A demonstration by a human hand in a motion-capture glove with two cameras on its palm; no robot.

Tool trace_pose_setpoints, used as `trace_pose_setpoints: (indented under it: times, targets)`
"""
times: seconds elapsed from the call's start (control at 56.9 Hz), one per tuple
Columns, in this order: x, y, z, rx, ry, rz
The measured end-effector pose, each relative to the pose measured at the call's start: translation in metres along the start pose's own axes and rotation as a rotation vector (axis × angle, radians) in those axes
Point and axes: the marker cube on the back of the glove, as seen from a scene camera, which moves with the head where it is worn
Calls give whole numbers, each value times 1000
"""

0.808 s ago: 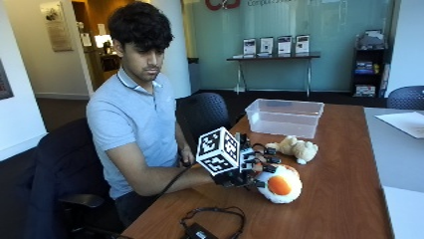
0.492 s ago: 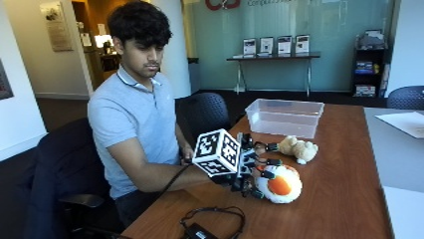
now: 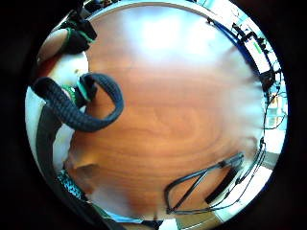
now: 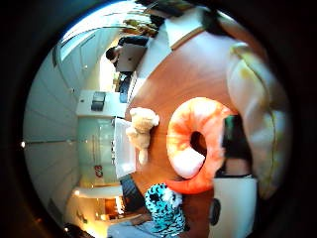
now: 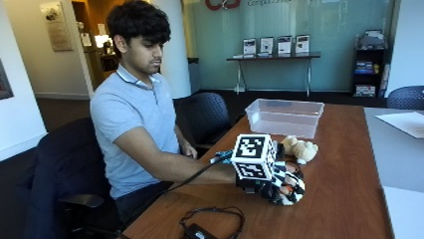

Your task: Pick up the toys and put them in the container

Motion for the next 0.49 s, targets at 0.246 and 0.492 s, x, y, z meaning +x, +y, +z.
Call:
trace_pose_setpoints:
  times: [0.246,0.492]
  targets:
    - [-39,-4,-41,181,-75,-119]
    - [-227,-3,-83,162,-36,-471]
